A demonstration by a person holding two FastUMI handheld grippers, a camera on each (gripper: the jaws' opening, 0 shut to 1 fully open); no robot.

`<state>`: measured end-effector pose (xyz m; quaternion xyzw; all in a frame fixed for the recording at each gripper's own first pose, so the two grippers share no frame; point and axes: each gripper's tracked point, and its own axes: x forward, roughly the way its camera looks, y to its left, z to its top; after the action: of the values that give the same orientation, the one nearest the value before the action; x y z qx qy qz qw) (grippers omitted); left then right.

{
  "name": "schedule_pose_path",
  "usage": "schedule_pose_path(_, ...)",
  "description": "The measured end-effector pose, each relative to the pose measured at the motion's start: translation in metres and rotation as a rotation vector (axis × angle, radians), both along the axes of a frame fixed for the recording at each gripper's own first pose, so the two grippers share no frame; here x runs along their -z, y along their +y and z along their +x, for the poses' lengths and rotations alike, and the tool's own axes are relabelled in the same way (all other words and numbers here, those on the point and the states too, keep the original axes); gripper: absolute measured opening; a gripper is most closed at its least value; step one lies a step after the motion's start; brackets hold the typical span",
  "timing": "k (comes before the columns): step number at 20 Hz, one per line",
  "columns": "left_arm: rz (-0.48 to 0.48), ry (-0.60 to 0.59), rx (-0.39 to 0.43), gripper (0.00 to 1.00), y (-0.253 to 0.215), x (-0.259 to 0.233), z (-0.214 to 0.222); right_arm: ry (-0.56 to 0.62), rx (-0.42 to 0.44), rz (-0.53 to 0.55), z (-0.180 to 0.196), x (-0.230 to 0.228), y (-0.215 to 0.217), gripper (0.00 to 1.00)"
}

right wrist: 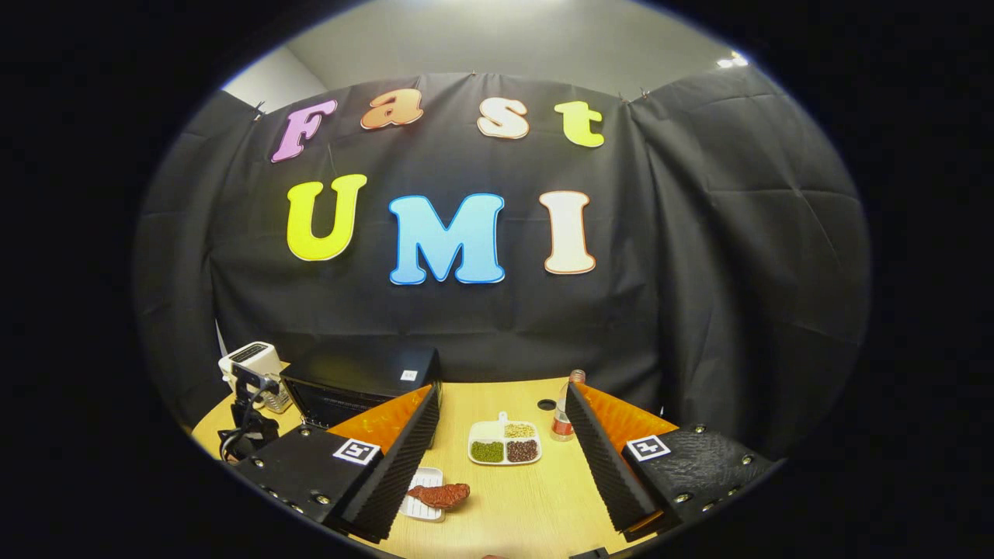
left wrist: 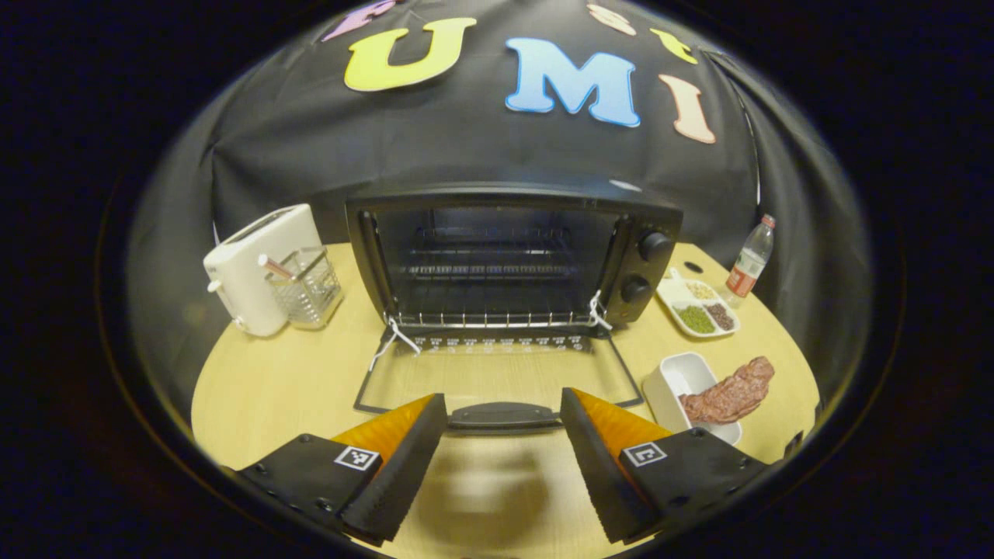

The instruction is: Open the electric oven with the left hand, put the food in, and close the electric oven.

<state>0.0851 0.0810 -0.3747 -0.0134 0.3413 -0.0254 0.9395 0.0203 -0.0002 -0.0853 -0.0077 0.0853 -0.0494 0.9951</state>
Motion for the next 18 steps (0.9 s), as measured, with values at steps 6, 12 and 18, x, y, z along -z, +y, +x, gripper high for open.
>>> schedule_pose_path(6, -0.047, -0.219, -0.042, 0.94, 0.0, -0.114, 0.007, 0.056, -0.053, 0.033, 0.012, 0.027, 0.005, 0.99)
schedule_pose_path(12, -0.031, -0.438, -0.077, 0.98, 0.016, -0.231, 0.003, 0.193, -0.113, 0.177, 0.021, 0.083, 0.005, 0.99)
schedule_pose_path(18, -0.015, -0.558, -0.109, 1.0, 0.021, -0.303, -0.015, 0.38, -0.178, 0.252, 0.034, 0.147, 0.003, 0.99)
